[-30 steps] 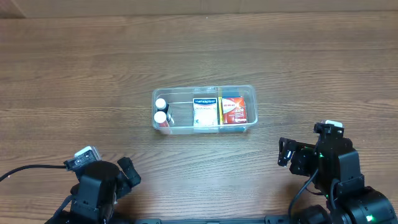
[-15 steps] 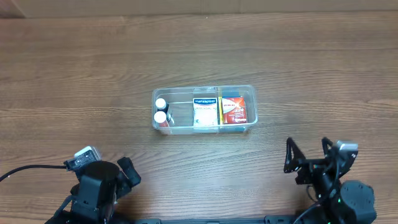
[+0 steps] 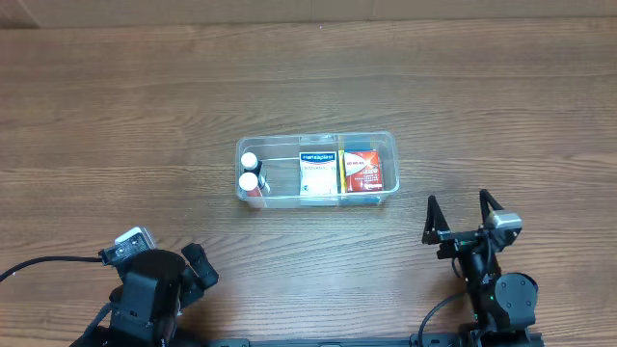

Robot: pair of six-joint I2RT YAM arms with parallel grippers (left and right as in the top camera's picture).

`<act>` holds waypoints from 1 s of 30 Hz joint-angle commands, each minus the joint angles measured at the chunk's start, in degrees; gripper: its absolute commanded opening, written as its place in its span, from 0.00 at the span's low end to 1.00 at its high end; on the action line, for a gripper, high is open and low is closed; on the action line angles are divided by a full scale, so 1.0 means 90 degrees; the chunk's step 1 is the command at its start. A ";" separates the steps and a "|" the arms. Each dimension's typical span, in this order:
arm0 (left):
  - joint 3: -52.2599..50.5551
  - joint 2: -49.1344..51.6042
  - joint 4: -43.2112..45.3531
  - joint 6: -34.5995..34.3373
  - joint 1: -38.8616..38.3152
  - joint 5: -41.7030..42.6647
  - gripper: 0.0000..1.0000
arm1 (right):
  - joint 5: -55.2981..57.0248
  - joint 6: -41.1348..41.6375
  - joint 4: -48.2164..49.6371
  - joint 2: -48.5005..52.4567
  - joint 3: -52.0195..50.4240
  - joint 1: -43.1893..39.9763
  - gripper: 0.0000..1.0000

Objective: Pack container

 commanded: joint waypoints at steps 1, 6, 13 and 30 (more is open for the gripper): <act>-0.0007 -0.0049 0.0010 -0.0083 -0.0032 -0.0131 1.00 | 0.0034 -0.0041 0.0034 -0.0066 -0.0061 -0.0034 1.00; -0.0007 -0.0049 0.0010 -0.0083 -0.0032 -0.0131 1.00 | 0.0034 -0.0039 0.0032 -0.0066 -0.0061 -0.0034 1.00; -0.0007 -0.0053 0.0007 -0.0083 -0.0027 -0.0131 1.00 | 0.0034 -0.0041 0.0032 -0.0066 -0.0061 -0.0034 1.00; -0.4991 -0.3096 0.8573 0.6186 0.1807 0.2006 1.00 | 0.0034 -0.0041 0.0032 -0.0066 -0.0061 -0.0034 1.00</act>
